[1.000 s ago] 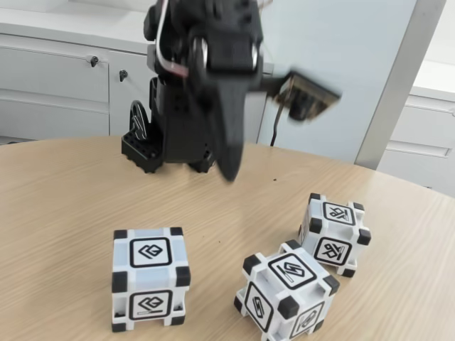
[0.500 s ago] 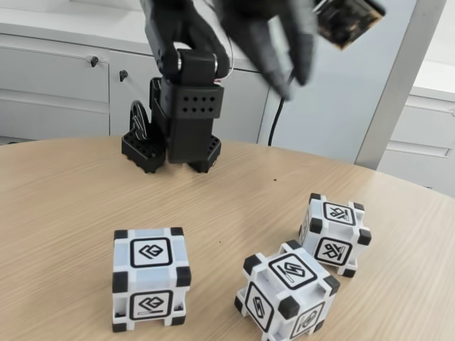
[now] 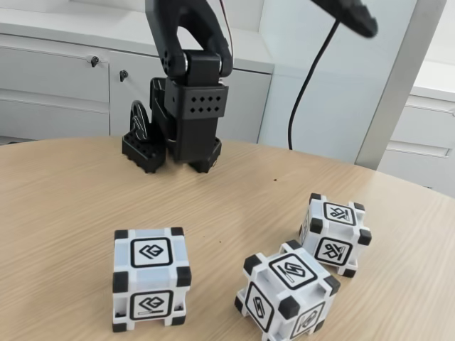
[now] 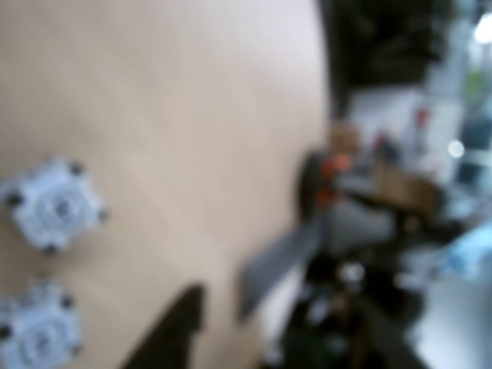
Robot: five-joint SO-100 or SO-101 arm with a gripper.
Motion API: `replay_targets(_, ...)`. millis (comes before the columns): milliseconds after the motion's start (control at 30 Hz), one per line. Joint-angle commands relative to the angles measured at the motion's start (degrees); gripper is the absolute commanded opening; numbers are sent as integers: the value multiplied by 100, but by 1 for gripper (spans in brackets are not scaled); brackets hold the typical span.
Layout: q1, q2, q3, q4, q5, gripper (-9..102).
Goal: Stack cubes from left to right.
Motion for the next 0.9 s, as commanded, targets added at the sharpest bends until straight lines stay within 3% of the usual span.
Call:
replay_targets(0, -44, -457, -290, -97, -817, 25)
replay_targets(367, -44, -3313, -290, 9, -2391, 35)
replay_targets(667, -62, -3384, -290, 26, -2707, 35)
replay_targets(867, -703, -3498, -185, 26, -2900, 35)
